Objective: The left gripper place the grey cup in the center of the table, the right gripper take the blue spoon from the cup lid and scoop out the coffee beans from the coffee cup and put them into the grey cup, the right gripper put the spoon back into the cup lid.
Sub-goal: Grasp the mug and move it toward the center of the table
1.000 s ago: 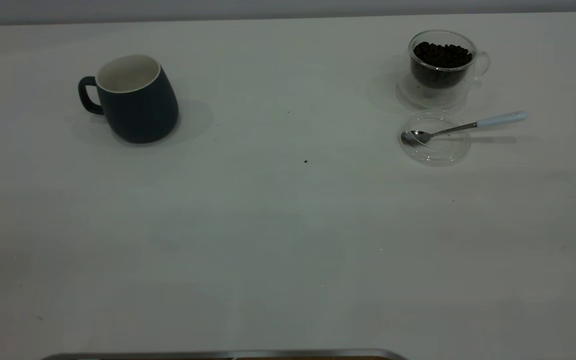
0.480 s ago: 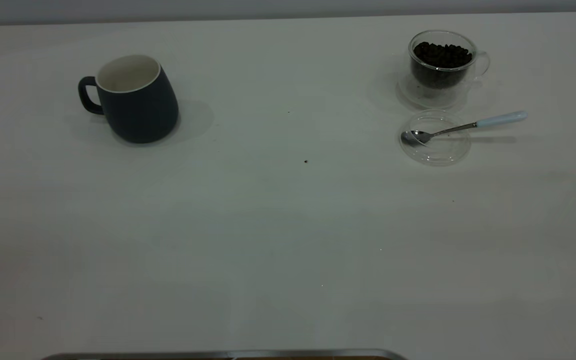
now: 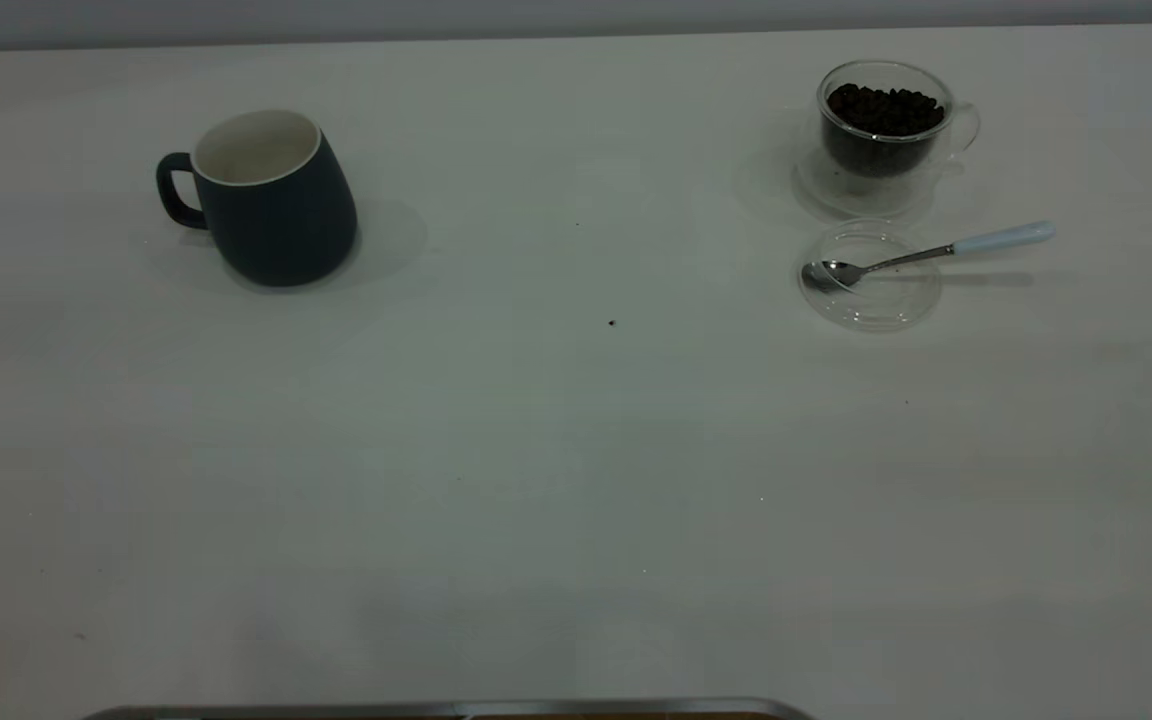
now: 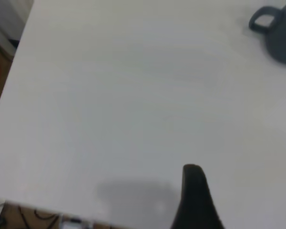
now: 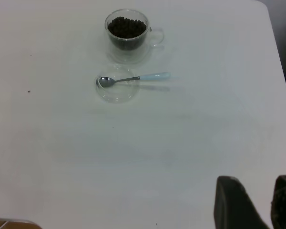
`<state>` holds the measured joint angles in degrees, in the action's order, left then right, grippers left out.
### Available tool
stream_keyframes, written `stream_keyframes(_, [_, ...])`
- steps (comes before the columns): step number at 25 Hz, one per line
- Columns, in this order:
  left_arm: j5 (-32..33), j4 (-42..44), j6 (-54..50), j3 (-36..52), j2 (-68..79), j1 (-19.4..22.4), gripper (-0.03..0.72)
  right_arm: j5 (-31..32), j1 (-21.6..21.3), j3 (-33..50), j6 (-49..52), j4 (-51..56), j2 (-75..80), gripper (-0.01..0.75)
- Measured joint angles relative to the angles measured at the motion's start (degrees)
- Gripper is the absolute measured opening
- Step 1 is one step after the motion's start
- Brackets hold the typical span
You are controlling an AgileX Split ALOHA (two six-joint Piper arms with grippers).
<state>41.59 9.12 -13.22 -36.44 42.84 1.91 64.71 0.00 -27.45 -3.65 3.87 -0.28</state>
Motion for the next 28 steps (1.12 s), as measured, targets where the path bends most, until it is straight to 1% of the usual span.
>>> stream_keyframes(2, [-4.3, 0.1, 0.0, -2.7, 8.2, 0.0, 0.588, 0.0, 0.0, 0.0, 0.0, 0.0, 0.0, 0.238])
stream_keyframes(5, [-7.6, 0.2, 0.0, -8.1, 19.8, 0.0, 0.588, 0.0, 0.0, 0.0, 0.0, 0.0, 0.0, 0.238])
stream_keyframes(9, [-9.2, 0.3, 0.7, -16.2, 32.8, 0.0, 0.588, 0.0, 0.0, 0.0, 0.0, 0.0, 0.0, 0.238])
stream_keyframes(15, [-10.2, 0.3, 13.2, -26.4, 47.7, 0.0, 0.588, 0.0, 0.0, 0.0, 0.0, 0.0, 0.0, 0.238])
stream_keyframes(20, [-10.4, 0.4, 16.2, -37.2, 62.5, 0.0, 0.588, 0.0, 0.0, 0.0, 0.0, 0.0, 0.0, 0.238])
stream_keyframes(24, [-10.1, 0.5, 26.8, -47.6, 74.3, -0.4, 0.588, 0.0, 0.0, 0.0, 0.0, 0.0, 0.0, 0.238])
stream_keyframes(28, [-6.3, 0.5, 42.2, -56.8, 83.2, -2.3, 0.588, 0.0, 0.0, 0.0, 0.0, 0.0, 0.0, 0.238])
